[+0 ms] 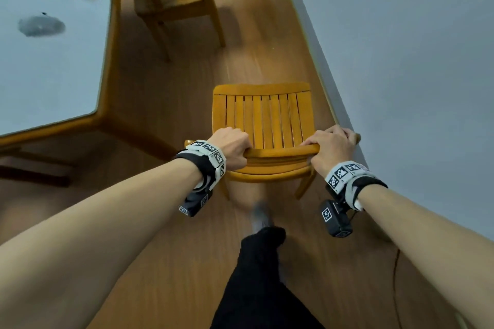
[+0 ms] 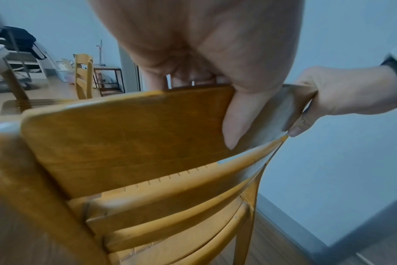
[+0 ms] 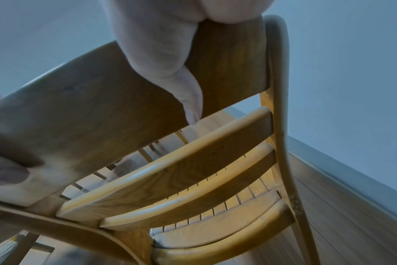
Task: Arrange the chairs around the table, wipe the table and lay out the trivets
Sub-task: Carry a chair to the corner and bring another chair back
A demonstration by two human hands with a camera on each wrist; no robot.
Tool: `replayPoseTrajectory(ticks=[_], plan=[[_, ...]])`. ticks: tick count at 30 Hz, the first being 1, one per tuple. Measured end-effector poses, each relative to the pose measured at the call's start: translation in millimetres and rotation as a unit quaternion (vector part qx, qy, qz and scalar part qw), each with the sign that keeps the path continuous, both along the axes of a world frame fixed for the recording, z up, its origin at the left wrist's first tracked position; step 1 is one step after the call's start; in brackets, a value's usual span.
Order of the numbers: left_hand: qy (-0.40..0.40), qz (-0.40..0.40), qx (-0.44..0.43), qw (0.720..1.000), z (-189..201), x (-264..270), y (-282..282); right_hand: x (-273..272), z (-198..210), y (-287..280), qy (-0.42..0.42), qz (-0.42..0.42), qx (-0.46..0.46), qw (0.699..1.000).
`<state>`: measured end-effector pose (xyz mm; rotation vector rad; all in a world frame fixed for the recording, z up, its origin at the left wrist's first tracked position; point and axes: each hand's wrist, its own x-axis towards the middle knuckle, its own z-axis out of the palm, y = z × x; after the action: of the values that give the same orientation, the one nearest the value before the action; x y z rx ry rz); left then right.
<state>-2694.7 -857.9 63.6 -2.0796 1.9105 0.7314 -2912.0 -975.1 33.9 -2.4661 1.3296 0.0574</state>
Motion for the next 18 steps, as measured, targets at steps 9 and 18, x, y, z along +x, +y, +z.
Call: replayPoseTrajectory(ticks=[9, 18], plan=[[0.012, 0.069, 0.017, 0.997, 13, 84, -111, 108, 5, -145, 0.024, 0.096, 0.033, 0.995], [0.026, 0.229, 0.033, 0.973, 7, 153, -168, 235, -8, -257, 0.028, 0.254, 0.036, 0.966]])
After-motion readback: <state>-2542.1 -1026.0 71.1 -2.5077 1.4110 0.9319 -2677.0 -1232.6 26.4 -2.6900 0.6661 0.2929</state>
